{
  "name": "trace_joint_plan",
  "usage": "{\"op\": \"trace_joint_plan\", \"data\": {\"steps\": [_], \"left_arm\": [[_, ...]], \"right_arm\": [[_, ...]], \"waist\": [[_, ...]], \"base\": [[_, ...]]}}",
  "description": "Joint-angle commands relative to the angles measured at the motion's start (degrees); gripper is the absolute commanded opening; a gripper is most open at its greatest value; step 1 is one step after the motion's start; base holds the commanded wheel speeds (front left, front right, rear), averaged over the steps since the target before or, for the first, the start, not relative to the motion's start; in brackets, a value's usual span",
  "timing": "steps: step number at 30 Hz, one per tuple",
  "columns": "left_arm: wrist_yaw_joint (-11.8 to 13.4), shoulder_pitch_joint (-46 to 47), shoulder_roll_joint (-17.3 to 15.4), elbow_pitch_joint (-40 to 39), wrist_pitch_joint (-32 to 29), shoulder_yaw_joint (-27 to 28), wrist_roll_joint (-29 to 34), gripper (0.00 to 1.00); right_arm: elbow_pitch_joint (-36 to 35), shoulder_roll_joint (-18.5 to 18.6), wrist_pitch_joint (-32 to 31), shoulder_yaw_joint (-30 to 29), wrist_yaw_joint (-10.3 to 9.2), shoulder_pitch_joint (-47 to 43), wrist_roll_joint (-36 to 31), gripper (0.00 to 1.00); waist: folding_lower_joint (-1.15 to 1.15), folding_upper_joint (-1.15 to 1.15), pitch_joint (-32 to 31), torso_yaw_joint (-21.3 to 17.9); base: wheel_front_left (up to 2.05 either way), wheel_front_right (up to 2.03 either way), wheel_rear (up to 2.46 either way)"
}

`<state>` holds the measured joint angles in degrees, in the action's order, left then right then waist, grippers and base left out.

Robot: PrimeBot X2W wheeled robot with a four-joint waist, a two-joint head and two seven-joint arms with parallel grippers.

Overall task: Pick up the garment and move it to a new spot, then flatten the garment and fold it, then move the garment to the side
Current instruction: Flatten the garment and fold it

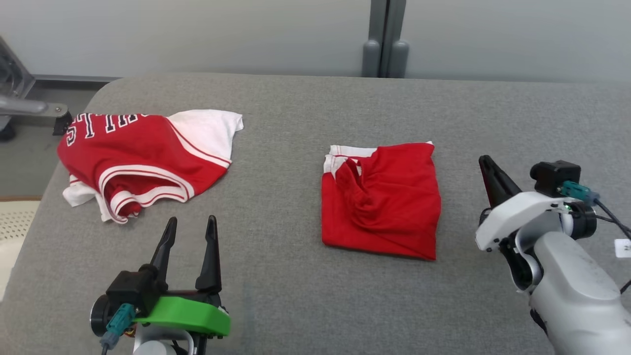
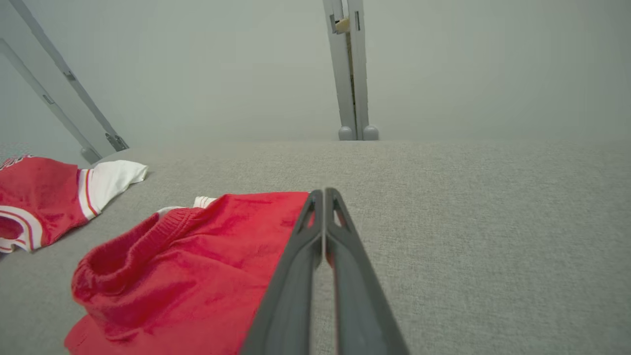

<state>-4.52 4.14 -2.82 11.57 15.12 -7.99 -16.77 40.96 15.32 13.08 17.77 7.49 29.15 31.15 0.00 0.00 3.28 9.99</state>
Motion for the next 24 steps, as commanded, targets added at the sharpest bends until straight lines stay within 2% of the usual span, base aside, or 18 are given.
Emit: {"op": "trace_joint_plan", "data": {"steps": [1, 7, 14, 18, 22, 24], "left_arm": [[0.12, 0.82, -0.14, 0.01, 0.02, -0.17, -0.2, 1.0], [0.42, 0.49, -0.14, 0.21, 0.02, -0.64, -0.61, 1.0], [0.18, 0.85, -0.13, 0.13, 0.02, -0.67, -0.39, 1.0], [0.13, 1.16, -0.13, 0.21, 0.02, -0.67, -0.24, 1.0], [0.06, 1.38, -0.14, 0.64, 0.02, -0.64, -0.02, 1.0], [0.13, 1.38, -0.14, 0.65, 0.02, -0.39, 0.21, 1.0]], "right_arm": [[2.63, -1.28, 0.69, 0.21, 0.0, 1.31, -1.65, 0.0], [15.08, -6.22, 1.34, 1.82, -0.01, 5.68, -8.36, 0.0], [23.05, -10.93, 1.86, 4.5, -0.02, 8.84, -9.64, 0.0], [23.9, -12.11, 1.95, 8.83, -0.02, 9.11, -8.27, 0.0], [16.93, -12.41, -0.09, 19.01, -0.01, 6.44, -0.97, 0.0], [15.06, -12.05, 0.36, 21.79, -0.04, 7.22, 2.5, 0.0]], "waist": [[0.0, 0.0, 0.1, 2.66], [0.0, 0.0, 0.58, 7.72], [0.0, 0.0, 1.51, 11.57], [0.0, 0.0, 1.84, 12.17], [0.0, 0.0, 1.55, 12.05], [0.0, 0.0, 1.25, 11.39]], "base": [[0.0, 0.0, 0.0], [0.0, 0.0, 0.0], [0.0, 0.0, 0.0], [0.0, 0.0, 0.0], [0.0, 0.0, 0.0], [0.0, 0.0, 0.0]]}}
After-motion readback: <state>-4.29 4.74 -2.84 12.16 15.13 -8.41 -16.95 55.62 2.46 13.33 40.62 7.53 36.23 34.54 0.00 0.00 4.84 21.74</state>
